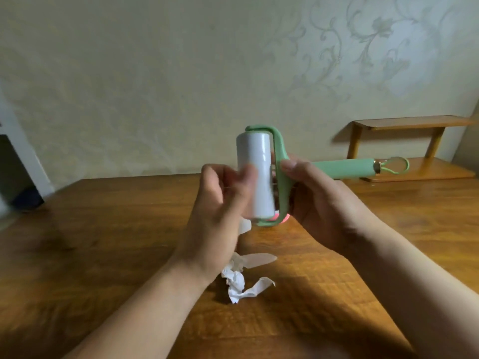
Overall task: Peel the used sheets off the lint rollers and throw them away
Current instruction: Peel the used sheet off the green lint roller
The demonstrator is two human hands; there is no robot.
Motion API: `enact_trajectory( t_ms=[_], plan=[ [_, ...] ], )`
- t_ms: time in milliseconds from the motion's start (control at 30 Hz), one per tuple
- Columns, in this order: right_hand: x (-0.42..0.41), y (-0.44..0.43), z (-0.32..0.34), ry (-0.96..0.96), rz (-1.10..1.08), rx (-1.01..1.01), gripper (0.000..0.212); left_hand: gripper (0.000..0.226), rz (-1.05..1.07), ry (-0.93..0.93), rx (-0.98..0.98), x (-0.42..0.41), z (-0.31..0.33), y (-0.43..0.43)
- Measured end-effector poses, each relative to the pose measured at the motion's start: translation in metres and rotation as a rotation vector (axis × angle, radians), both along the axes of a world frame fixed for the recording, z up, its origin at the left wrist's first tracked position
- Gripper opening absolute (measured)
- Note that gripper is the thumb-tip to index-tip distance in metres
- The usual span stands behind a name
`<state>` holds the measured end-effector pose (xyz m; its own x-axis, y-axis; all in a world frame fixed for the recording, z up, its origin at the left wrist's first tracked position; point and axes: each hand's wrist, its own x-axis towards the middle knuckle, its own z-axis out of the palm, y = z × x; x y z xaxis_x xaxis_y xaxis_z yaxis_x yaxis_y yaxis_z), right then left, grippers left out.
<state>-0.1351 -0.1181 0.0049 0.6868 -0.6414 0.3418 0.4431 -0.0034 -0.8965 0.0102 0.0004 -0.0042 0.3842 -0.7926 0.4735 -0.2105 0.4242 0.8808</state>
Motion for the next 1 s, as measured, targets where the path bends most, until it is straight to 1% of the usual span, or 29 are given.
enact_trajectory(
  t_ms=[67, 133, 167, 200, 300, 333, 400, 433, 500, 567, 600, 667, 700, 767, 833, 867, 933, 1000],
  plan=[
    [-0.003, -0.002, 0.0, 0.04, -0.018, -0.004, 0.053, 0.059, -0.06, 0.1, -0.003, 0.006, 0.003, -0.002],
    [-0.004, 0.0, 0.0, 0.074, -0.015, -0.019, 0.059, 0.038, -0.074, 0.113, -0.017, 0.009, 0.005, -0.004],
    [-0.003, 0.0, -0.001, 0.081, -0.015, -0.025, 0.06, 0.03, -0.071, 0.108, -0.023, 0.01, 0.006, -0.004],
    [-0.004, 0.0, -0.002, 0.081, -0.018, -0.023, 0.058, 0.028, -0.063, 0.108, -0.036, 0.01, 0.006, -0.004],
    [-0.002, 0.002, 0.002, 0.049, -0.018, -0.07, 0.039, 0.034, -0.081, 0.152, -0.075, 0.01, 0.009, -0.002],
    [-0.003, 0.002, 0.003, 0.045, -0.007, -0.079, 0.038, 0.041, -0.124, 0.168, -0.07, 0.01, 0.01, -0.001],
    [-0.004, 0.002, 0.003, 0.059, 0.019, -0.071, 0.046, 0.057, -0.217, 0.194, -0.059, 0.012, 0.012, 0.002],
    [-0.004, 0.002, 0.004, 0.074, 0.021, -0.064, 0.052, 0.059, -0.259, 0.204, -0.057, 0.012, 0.013, 0.003],
    [-0.003, 0.002, 0.003, 0.102, -0.018, -0.059, 0.061, 0.051, -0.297, 0.202, -0.069, 0.009, 0.015, 0.004],
    [-0.002, 0.005, 0.006, 0.126, -0.093, -0.106, 0.064, 0.036, -0.26, 0.164, -0.119, 0.004, 0.015, 0.002],
    [-0.002, 0.007, 0.008, 0.143, -0.16, -0.154, 0.067, 0.032, -0.234, 0.142, -0.152, 0.001, 0.016, 0.001],
    [-0.004, 0.012, 0.009, 0.174, -0.337, -0.293, 0.075, 0.03, -0.179, 0.109, -0.219, -0.002, 0.019, 0.001],
    [-0.005, 0.014, 0.01, 0.187, -0.436, -0.37, 0.072, 0.034, -0.158, 0.097, -0.248, -0.003, 0.021, 0.002],
    [-0.006, 0.02, 0.012, 0.182, -0.542, -0.498, 0.049, 0.042, -0.13, 0.074, -0.283, -0.003, 0.023, 0.004],
    [-0.006, 0.026, 0.017, 0.129, -0.504, -0.553, 0.024, 0.044, -0.101, 0.054, -0.282, -0.001, 0.022, 0.004],
    [-0.007, 0.029, 0.019, 0.107, -0.46, -0.564, 0.016, 0.047, -0.097, 0.049, -0.282, 0.0, 0.021, 0.004],
    [-0.008, 0.032, 0.02, 0.08, -0.394, -0.577, 0.014, 0.055, -0.086, 0.022, -0.301, 0.001, 0.02, 0.003],
    [-0.007, 0.034, 0.021, 0.073, -0.342, -0.568, 0.018, 0.056, -0.062, -0.04, -0.34, 0.003, 0.022, 0.004]
  ],
)
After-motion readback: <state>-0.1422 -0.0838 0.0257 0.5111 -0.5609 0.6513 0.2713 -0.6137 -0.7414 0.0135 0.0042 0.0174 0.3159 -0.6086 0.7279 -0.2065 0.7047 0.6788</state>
